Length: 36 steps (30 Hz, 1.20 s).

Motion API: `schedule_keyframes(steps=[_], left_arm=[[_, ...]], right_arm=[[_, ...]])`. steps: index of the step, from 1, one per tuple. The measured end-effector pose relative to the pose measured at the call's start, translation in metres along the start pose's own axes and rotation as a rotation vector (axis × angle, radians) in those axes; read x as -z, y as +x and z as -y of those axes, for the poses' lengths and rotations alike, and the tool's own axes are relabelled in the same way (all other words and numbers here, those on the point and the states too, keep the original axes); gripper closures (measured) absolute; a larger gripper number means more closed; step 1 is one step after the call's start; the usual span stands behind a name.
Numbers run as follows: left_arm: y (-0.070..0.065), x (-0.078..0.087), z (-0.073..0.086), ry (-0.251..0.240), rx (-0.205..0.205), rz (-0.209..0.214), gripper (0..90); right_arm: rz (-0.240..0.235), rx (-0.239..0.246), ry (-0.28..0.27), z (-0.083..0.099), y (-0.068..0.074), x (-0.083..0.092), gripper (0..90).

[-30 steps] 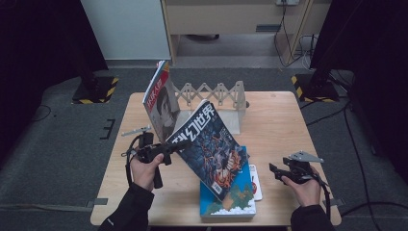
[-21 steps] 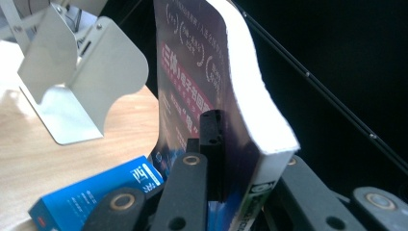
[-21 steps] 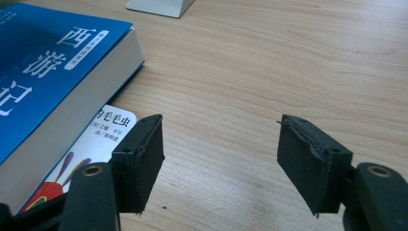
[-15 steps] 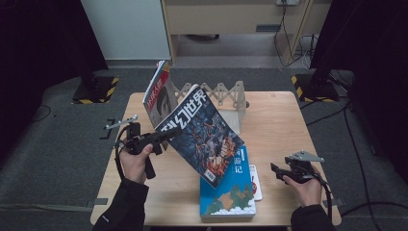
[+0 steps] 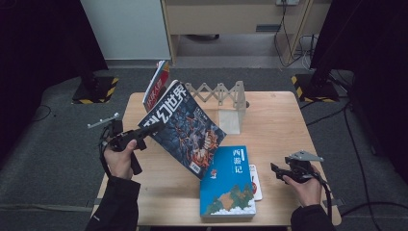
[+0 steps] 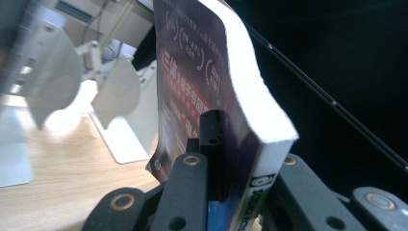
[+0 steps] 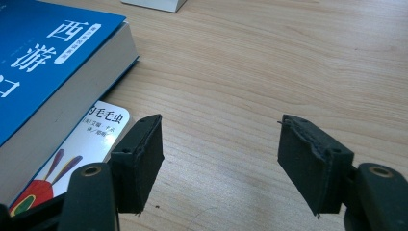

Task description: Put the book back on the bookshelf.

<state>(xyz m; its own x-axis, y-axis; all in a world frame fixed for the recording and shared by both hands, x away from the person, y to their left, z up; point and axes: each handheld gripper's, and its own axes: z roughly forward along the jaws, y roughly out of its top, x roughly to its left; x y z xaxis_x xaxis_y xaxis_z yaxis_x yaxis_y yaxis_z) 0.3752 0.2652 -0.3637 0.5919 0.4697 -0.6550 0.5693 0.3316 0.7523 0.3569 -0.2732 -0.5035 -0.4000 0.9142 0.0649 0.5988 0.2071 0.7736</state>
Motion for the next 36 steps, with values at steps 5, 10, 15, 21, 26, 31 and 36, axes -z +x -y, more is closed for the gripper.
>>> schedule_keyframes(steps=[5, 10, 15, 21, 26, 31, 36], left_arm=[[0.001, 0.011, -0.007, -0.019, -0.025, -0.059, 81.9], [0.003, 0.019, -0.015, -0.037, -0.050, -0.108, 81.9], [0.005, 0.022, -0.019, -0.041, -0.068, -0.157, 81.9], [0.009, 0.021, -0.023, -0.059, -0.082, -0.197, 81.9], [0.007, 0.013, -0.026, -0.072, -0.103, -0.222, 81.9], [0.000, 0.004, -0.032, -0.069, -0.143, -0.243, 81.9], [-0.007, -0.003, -0.036, -0.056, -0.173, -0.273, 81.9]], right_arm=[[0.000, 0.001, 0.008, 0.000, 0.000, -0.001, 32.5], [0.004, 0.006, 0.007, 0.000, -0.001, -0.002, 32.5], [0.005, 0.006, 0.013, 0.001, -0.001, -0.002, 32.5], [0.010, 0.007, 0.021, 0.001, -0.002, -0.004, 32.5], [0.013, 0.006, 0.025, 0.001, -0.003, -0.005, 32.5], [0.011, 0.007, 0.025, 0.001, -0.003, -0.005, 32.5], [0.010, 0.010, 0.027, 0.001, -0.004, -0.005, 32.5]])
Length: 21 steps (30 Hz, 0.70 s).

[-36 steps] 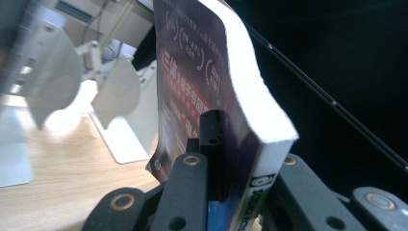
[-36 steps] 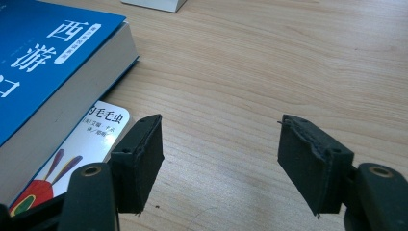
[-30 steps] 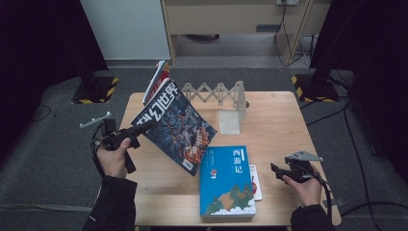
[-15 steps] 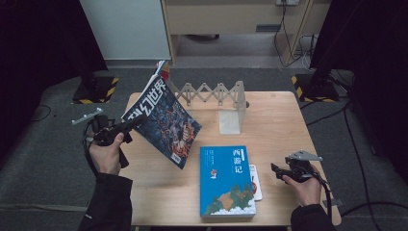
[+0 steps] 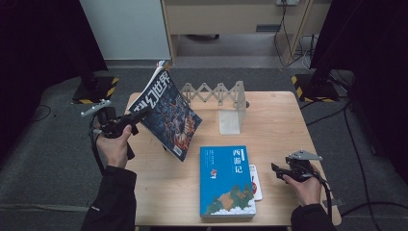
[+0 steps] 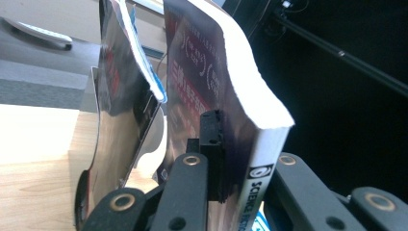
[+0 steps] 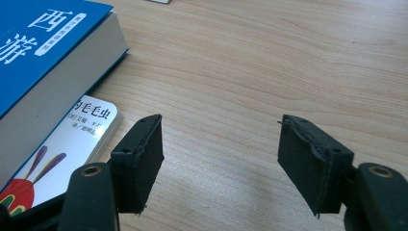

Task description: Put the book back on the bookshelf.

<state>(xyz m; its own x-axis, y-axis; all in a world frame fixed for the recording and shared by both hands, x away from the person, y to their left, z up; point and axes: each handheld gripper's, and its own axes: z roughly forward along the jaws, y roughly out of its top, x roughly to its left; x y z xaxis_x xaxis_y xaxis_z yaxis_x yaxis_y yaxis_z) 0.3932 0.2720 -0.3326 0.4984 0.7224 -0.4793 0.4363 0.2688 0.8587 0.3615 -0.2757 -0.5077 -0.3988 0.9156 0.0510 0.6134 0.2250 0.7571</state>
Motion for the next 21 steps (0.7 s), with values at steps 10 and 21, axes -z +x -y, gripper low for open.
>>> schedule_keyframes(steps=[10, 21], left_arm=[[-0.013, -0.017, -0.001, 0.025, -0.078, -0.101, 81.9], [-0.017, -0.023, -0.005, 0.033, -0.138, -0.183, 82.0]], right_arm=[[0.002, 0.000, -0.002, 0.000, 0.001, -0.001, 32.6], [0.002, -0.004, 0.002, -0.001, -0.001, -0.001, 32.8]])
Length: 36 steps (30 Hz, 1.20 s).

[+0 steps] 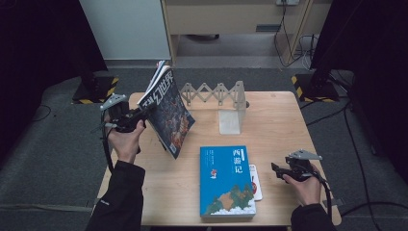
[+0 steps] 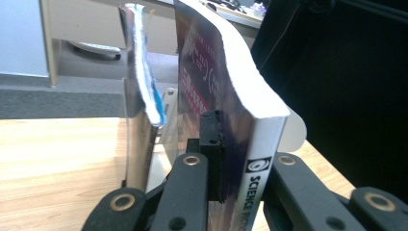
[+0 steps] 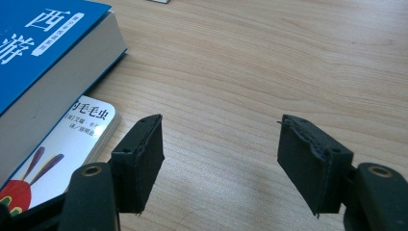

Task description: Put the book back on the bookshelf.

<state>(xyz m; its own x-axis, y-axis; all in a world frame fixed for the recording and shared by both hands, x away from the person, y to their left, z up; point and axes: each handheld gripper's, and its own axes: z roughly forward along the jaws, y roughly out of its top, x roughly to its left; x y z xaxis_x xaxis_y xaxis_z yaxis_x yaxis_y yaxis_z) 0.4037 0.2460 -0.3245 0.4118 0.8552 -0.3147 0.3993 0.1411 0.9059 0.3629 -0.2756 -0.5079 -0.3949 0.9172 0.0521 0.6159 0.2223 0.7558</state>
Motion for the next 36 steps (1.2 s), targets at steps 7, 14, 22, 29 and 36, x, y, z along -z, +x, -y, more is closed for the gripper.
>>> schedule_keyframes(steps=[7, 14, 22, 29, 36], left_arm=[[-0.002, -0.007, 0.002, -0.002, -0.034, -0.060, 82.0], [-0.006, -0.015, 0.003, -0.008, -0.050, -0.095, 82.0], [-0.016, -0.023, 0.001, -0.007, -0.088, -0.133, 82.0], [-0.020, -0.033, -0.002, -0.004, -0.091, -0.144, 82.0], [-0.022, -0.043, -0.003, 0.006, -0.109, -0.183, 82.0]], right_arm=[[0.000, 0.001, 0.002, 0.000, 0.000, -0.001, 32.8], [0.000, -0.003, 0.002, 0.000, 0.000, -0.001, 32.9], [-0.001, -0.002, 0.001, -0.001, 0.000, -0.002, 32.9], [-0.001, -0.002, -0.001, -0.001, -0.002, -0.002, 33.0], [0.000, -0.008, 0.000, -0.001, -0.002, -0.002, 33.0]])
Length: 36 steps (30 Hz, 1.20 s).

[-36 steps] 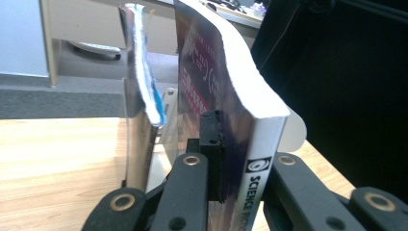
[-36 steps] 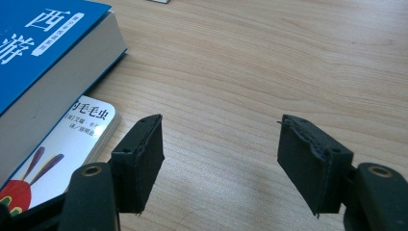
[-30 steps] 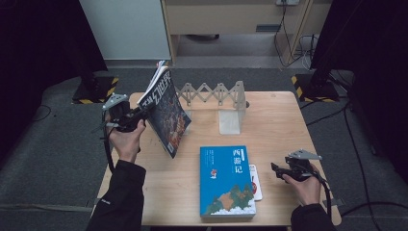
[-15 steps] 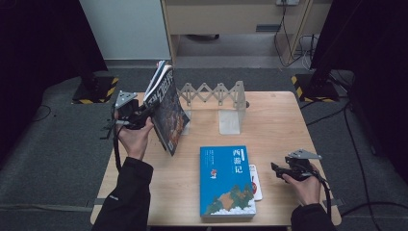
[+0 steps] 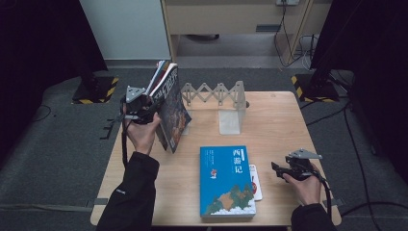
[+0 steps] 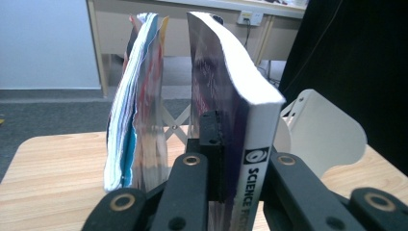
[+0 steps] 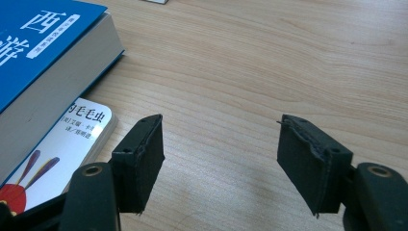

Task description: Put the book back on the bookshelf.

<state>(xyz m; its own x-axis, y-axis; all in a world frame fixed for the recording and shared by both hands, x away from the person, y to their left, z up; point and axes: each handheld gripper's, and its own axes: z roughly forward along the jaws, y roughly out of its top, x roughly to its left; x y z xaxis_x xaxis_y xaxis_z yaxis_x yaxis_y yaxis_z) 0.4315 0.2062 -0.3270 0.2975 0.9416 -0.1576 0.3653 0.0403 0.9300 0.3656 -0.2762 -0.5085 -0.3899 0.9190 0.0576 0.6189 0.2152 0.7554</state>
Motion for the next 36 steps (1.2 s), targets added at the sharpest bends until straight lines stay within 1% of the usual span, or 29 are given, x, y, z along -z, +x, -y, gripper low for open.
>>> schedule_keyframes(steps=[4, 9, 12, 14, 21, 24, 27, 30, 33, 35, 36], left_arm=[[0.002, -0.004, 0.000, 0.008, -0.011, -0.028, 82.0], [0.003, -0.008, 0.001, -0.008, -0.021, -0.060, 82.0], [0.003, -0.009, 0.003, -0.026, -0.021, -0.070, 82.0], [0.002, -0.010, 0.003, -0.030, -0.025, -0.074, 82.0], [-0.001, -0.015, 0.007, -0.016, -0.043, -0.084, 82.0], [-0.001, -0.017, 0.011, -0.011, -0.041, -0.088, 81.9], [0.000, -0.020, 0.015, 0.001, -0.040, -0.084, 82.0], [0.000, -0.019, 0.017, -0.006, -0.043, -0.076, 81.9], [0.002, -0.017, 0.017, 0.024, -0.051, -0.069, 81.6], [0.003, -0.016, 0.016, 0.054, -0.061, -0.067, 81.4], [0.004, -0.015, 0.016, 0.077, -0.068, -0.071, 81.3]], right_arm=[[0.000, 0.001, 0.002, 0.000, 0.000, 0.000, 33.1], [0.000, 0.001, 0.003, 0.000, 0.000, -0.001, 33.0], [0.001, 0.003, 0.000, 0.000, -0.001, -0.001, 33.1], [0.000, 0.006, 0.002, 0.000, -0.001, -0.001, 33.1], [-0.002, 0.002, 0.003, 0.000, 0.000, -0.001, 33.0], [-0.003, 0.003, 0.002, 0.000, 0.000, -0.001, 33.0], [-0.003, 0.002, 0.003, 0.000, 0.000, -0.001, 33.1], [-0.004, 0.006, 0.003, 0.000, 0.000, -0.001, 33.0], [-0.003, 0.007, 0.002, 0.000, 0.000, -0.001, 33.0], [-0.005, 0.005, 0.003, 0.000, 0.000, -0.001, 33.0], [-0.005, 0.005, 0.003, 0.000, 0.000, -0.001, 32.9]])
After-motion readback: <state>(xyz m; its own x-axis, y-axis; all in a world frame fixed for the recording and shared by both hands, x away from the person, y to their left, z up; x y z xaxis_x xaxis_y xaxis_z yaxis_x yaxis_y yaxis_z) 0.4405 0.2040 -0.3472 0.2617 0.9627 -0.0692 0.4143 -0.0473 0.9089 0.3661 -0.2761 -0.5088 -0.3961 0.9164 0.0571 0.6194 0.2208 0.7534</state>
